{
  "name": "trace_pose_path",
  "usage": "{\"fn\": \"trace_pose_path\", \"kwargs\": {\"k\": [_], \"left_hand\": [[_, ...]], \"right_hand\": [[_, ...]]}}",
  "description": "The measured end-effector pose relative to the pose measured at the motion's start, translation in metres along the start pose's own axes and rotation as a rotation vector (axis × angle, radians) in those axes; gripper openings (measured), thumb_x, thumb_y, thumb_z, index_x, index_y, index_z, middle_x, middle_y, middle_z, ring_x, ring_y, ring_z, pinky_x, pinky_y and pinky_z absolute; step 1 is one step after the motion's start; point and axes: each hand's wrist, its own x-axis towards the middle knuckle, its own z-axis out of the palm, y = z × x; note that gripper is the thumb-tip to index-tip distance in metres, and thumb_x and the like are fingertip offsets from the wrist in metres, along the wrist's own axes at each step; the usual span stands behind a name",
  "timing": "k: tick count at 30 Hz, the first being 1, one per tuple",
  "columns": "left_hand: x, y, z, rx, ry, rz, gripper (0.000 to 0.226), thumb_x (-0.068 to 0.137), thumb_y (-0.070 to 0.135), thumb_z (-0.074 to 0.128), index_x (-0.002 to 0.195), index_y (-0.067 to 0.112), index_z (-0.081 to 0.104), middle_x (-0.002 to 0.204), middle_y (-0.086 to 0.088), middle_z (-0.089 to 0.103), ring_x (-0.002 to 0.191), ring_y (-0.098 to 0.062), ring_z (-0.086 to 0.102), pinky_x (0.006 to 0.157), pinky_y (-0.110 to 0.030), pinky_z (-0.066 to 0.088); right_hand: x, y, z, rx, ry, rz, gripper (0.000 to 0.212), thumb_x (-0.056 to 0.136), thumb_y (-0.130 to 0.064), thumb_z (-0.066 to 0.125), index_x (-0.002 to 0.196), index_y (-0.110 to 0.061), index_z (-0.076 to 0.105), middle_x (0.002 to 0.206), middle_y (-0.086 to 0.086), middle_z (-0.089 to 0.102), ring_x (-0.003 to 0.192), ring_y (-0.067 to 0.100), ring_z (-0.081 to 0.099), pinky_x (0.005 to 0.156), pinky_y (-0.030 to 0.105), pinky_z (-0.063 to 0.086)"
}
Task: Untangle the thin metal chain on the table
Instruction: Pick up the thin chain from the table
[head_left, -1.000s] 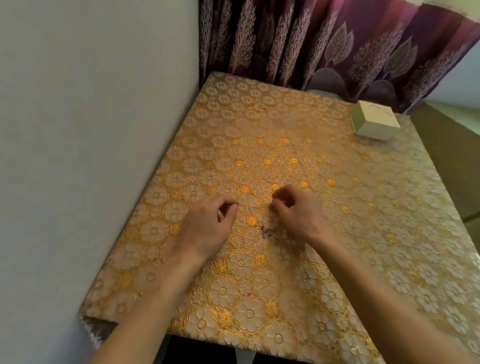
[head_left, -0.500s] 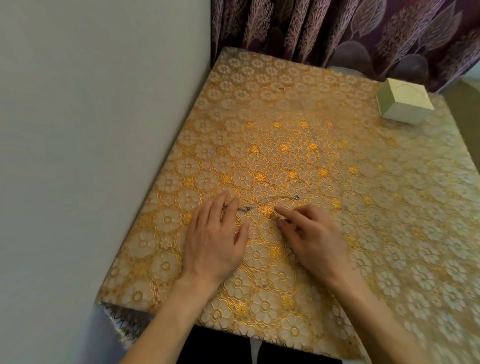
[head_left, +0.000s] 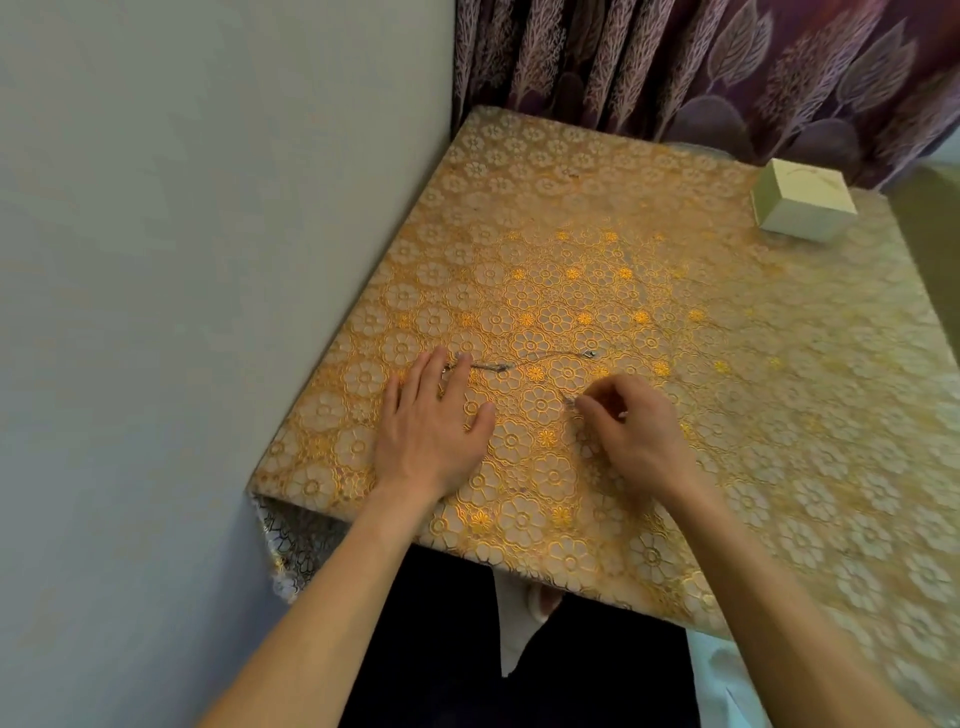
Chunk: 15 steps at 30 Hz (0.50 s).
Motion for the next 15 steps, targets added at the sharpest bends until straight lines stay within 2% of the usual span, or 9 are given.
{"fn": "trace_pose_path", "kwargs": {"k": [3, 7, 9, 11, 13, 15], "left_hand": [[-0.001, 0.0, 0.0, -0.008, 0.021, 0.001, 0.071, 0.099, 0.064, 0.022, 0.16, 0.03, 0.009, 0.168, 0.0, 0.005, 0.155, -0.018, 0.003, 0.126, -0.045, 0.0], [-0.001, 0.0, -0.004, 0.007, 0.01, 0.027, 0.071, 0.099, 0.061, 0.027, 0.16, 0.031, 0.005, 0.168, -0.003, 0.004, 0.155, -0.022, 0.005, 0.125, -0.048, 0.004], [0.001, 0.006, -0.01, -0.035, -0.019, 0.043, 0.07, 0.099, 0.054, 0.037, 0.159, 0.031, 0.01, 0.168, -0.005, 0.007, 0.154, -0.025, 0.007, 0.124, -0.05, 0.008], [0.0, 0.024, -0.024, -0.17, -0.038, 0.122, 0.068, 0.097, 0.049, 0.05, 0.157, 0.031, 0.022, 0.165, -0.001, 0.019, 0.152, -0.021, 0.012, 0.124, -0.05, 0.013], [-0.005, 0.054, -0.045, -0.38, -0.062, 0.256, 0.061, 0.096, 0.046, 0.058, 0.151, 0.033, 0.036, 0.154, 0.01, 0.038, 0.143, -0.008, 0.025, 0.12, -0.038, 0.021], [-0.013, 0.085, -0.067, -0.581, -0.126, 0.367, 0.056, 0.093, 0.043, 0.066, 0.145, 0.033, 0.047, 0.139, 0.019, 0.05, 0.13, 0.003, 0.038, 0.108, -0.021, 0.028]], "right_hand": [[-0.022, 0.0, -0.012, 0.226, 0.034, 0.111, 0.01, 0.097, -0.03, 0.064, 0.096, -0.02, 0.063, 0.091, -0.004, 0.066, 0.082, 0.013, 0.062, 0.068, 0.02, 0.045], [-0.053, -0.009, -0.034, 0.502, 0.089, 0.181, 0.008, 0.095, -0.025, 0.067, 0.098, -0.018, 0.065, 0.09, 0.005, 0.072, 0.081, 0.017, 0.067, 0.067, 0.026, 0.053], [-0.064, -0.016, -0.048, 0.564, 0.096, 0.174, 0.006, 0.094, -0.019, 0.068, 0.099, -0.017, 0.066, 0.092, 0.005, 0.072, 0.081, 0.013, 0.068, 0.069, 0.024, 0.055], [-0.072, -0.022, -0.063, 0.613, 0.106, 0.164, 0.009, 0.093, -0.014, 0.069, 0.101, -0.017, 0.067, 0.095, 0.001, 0.074, 0.083, 0.008, 0.07, 0.07, 0.02, 0.055], [-0.076, -0.029, -0.078, 0.638, 0.109, 0.146, 0.011, 0.092, -0.011, 0.069, 0.101, -0.016, 0.068, 0.097, -0.001, 0.075, 0.086, 0.01, 0.071, 0.071, 0.021, 0.056], [-0.078, -0.035, -0.092, 0.639, 0.105, 0.109, 0.011, 0.091, -0.01, 0.069, 0.101, -0.015, 0.069, 0.097, -0.003, 0.075, 0.086, 0.012, 0.071, 0.071, 0.022, 0.057]]}}
